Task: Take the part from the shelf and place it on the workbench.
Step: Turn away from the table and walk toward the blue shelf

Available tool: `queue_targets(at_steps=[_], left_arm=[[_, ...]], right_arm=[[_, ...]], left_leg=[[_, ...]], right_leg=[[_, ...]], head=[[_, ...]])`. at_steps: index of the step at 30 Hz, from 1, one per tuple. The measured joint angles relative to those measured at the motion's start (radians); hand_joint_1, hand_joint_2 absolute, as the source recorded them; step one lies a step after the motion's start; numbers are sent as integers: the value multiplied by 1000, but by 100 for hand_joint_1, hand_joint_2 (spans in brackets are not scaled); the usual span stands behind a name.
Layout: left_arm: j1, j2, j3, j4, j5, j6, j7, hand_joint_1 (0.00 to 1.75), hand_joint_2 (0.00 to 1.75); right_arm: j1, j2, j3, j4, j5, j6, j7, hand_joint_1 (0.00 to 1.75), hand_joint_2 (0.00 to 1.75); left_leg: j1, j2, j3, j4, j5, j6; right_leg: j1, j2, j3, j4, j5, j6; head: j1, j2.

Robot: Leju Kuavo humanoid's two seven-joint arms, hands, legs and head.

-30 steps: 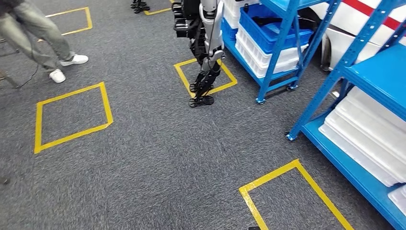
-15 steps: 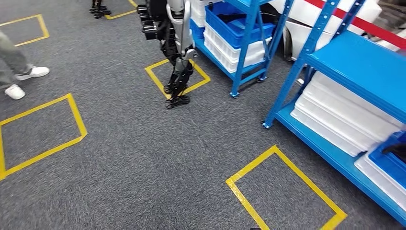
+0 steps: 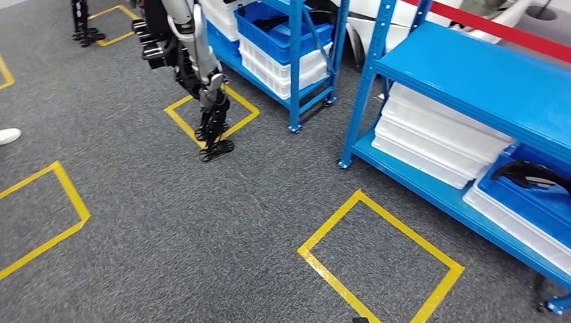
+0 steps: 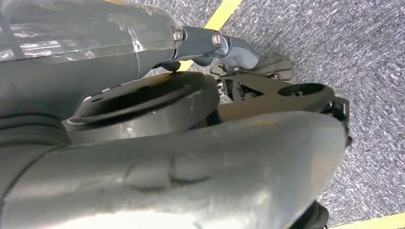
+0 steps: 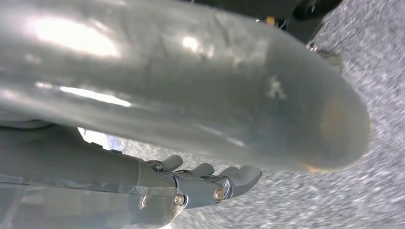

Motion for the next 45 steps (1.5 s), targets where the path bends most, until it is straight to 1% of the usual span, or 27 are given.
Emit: queue_targets(at_steps=[1, 3, 5, 7, 9, 11, 13, 14, 15, 16, 18, 20, 23, 25, 27, 28, 29, 30, 31, 32, 34, 36, 38, 40, 42, 43, 45], left_arm=[[0, 0, 0, 0, 0, 0, 0, 0, 0], [0, 0, 0, 0, 0, 0, 0, 0, 0], [-1, 0, 0, 0, 0, 0, 0, 0, 0], [-2, -1, 0, 0, -1, -1, 0, 0, 0], [-5, -2, 0, 0, -1, -1, 0, 0, 0], [-4, -3, 0, 0, -1, -2, 0, 0, 0], [2, -2, 0, 0, -2, -2, 0, 0, 0], [3, -2, 0, 0, -2, -1, 0, 0, 0], [4, -2, 0, 0, -3, -1, 0, 0, 0], [4, -3, 0, 0, -4, -1, 0, 0, 0], [4, -2, 0, 0, -5, -1, 0, 0, 0], [3, -2, 1, 0, -8, -1, 0, 0, 0], [1, -2, 1, 0, -14, 0, 0, 0, 0], [-1, -2, 1, 1, -16, 1, 0, 0, 0], [-2, -2, 1, 1, -18, 1, 0, 0, 0], [-2, -2, 1, 1, -19, 1, 0, 0, 0], [-1, -2, 1, 1, -20, 1, 2, 0, 0], [-1, -2, 1, 1, -20, 0, 3, 0, 0], [0, -2, 1, 1, -21, 0, 5, 0, 0], [0, -2, 1, 1, -21, 0, 6, 0, 0], [-3, -1, 1, 1, -21, 0, 6, 0, 0], [-3, -1, 1, 1, -20, 0, 6, 0, 0], [-4, -2, 1, 1, -18, 0, 6, 0, 0], [-4, -2, 2, 1, -16, 0, 6, 0, 0], [-1, -2, 3, 2, -14, 0, 6, 0, 0], [1, -2, 3, 2, -14, 0, 6, 0, 0], [3, -2, 3, 2, -14, 0, 6, 0, 0]], right_arm=[[0, 0, 0, 0, 0, -1, 2, 0, 0], [-1, 1, 0, 0, 3, -4, 1, 0, 0], [-3, 3, 0, 0, 6, -8, -4, 0, 0], [-1, 3, 0, 0, 7, -9, -6, 0, 0], [2, 2, 0, 0, 6, -7, -9, 0, 0], [0, 2, 0, 0, 6, -1, -11, 0, 0], [-3, 2, 0, 0, 5, 4, -14, 0, 0], [-2, 2, 0, 0, 4, 6, -16, 0, 0], [0, 2, 0, 0, 3, 6, -18, 0, 0], [1, 2, 0, 0, 2, 6, -17, 0, 0], [0, 2, 0, 0, 0, 5, -5, 0, 0], [-3, 2, 0, 0, -6, 4, 7, 0, 0], [1, 3, 0, 0, -17, 3, 7, 0, 0], [1, 3, 0, 0, -21, 3, 4, 0, 0], [-2, 4, 0, 0, -23, 3, 2, 0, 0], [-3, 4, 0, 0, -23, 3, 2, 0, 0], [-3, 4, 0, 0, -24, 2, 0, 0, 0], [-2, 4, 0, 0, -24, 2, -2, 0, 0], [-1, 4, 0, 0, -23, 1, -4, 0, 0], [-1, 4, 0, 0, -22, 0, -5, 0, 0], [-3, 6, 0, 0, -18, 0, -5, 0, 0], [-4, 8, 0, 0, -13, 0, -3, 0, 0], [-2, 8, 0, 0, -6, 0, -2, 0, 0], [0, 8, 0, 0, 2, -2, -2, 0, 0], [-3, 8, 0, 0, 7, -2, -2, 0, 0], [-5, 8, 0, 0, 8, -2, -2, 0, 0], [-6, 8, 0, 0, 9, -2, -2, 0, 0]], left_leg=[[0, -9, 23, -54, 37, 6], [0, -53, 79, -191, 100, 18], [-2, -79, 104, -257, 116, 23], [-3, -62, 107, -266, 119, 29], [1, -38, 111, -280, 127, 41], [2, -9, 113, -288, 131, 49], [0, 24, 113, -287, 129, 51], [0, 40, 113, -287, 127, 51], [0, 54, 114, -286, 125, 50], [0, 66, 117, -285, 123, 47], [-3, 86, 122, -281, 115, 39], [-9, 104, 125, -276, 109, 28], [-10, 126, 133, -274, 101, 13], [-5, 92, 122, -230, 65, 2], [-2, 33, 68, -106, -3, -4], [-2, 16, 36, -37, -29, -4], [-2, 8, 13, 8, -38, -3], [-2, 3, 6, 17, -26, 0], [-3, -2, 18, -17, 4, 5], [-4, -14, 45, -83, 47, 12], [-6, -63, 96, -213, 105, 25], [-9, -90, 112, -264, 115, 30], [-8, -69, 115, -275, 120, 35], [-3, -42, 120, -290, 127, 45], [-1, -13, 123, -297, 130, 51], [-1, -4, 123, -297, 130, 52], [-2, 3, 123, -297, 129, 52]], right_leg=[[0, 14, 1, 0, 0, 0], [2, 41, 1, 3, 1, 4], [0, 63, -4, 4, 3, 14], [-3, 80, -10, 3, 6, 28], [-1, 42, -20, 25, -10, 37], [-1, -21, -65, 120, -69, 43], [-5, -41, -125, 248, -124, 50], [-6, -44, -136, 275, -126, 53], [-7, -47, -128, 264, -108, 54], [-7, -56, -101, 214, -76, 55], [-3, -101, -30, 76, -22, 51], [2, -128, -1, 7, -8, 39], [4, -97, -4, 2, -7, 18], [0, -75, -3, -2, -2, 6], [-1, -53, -5, -3, 1, -1], [0, -41, -6, -3, 2, -2], [1, -26, -6, -3, 2, -3], [3, -11, -5, -3, 2, -4], [5, 4, -3, -2, 3, -4], [6, 20, -2, -2, 3, -4], [8, 46, -3, 0, 4, 0], [3, 68, -11, 2, 8, 10], [-2, 83, -17, 2, 10, 23], [1, 43, -34, 39, -16, 33], [2, -17, -78, 133, -73, 41], [1, -29, -97, 172, -94, 43], [0, -34, -110, 200, -108, 45]], head=[[0, 0], [-2, 0], [-4, 0], [-4, 0], [3, 0], [16, 0], [23, 0], [24, 0], [25, 0], [26, 0], [32, 0], [32, 0], [23, 0], [16, 0], [4, 0], [1, 0], [-1, 0], [-2, 0], [-3, 0], [-3, 0], [-3, 0], [-4, 0], [-5, 0], [2, 0], [13, 0], [17, 0], [18, 0]])
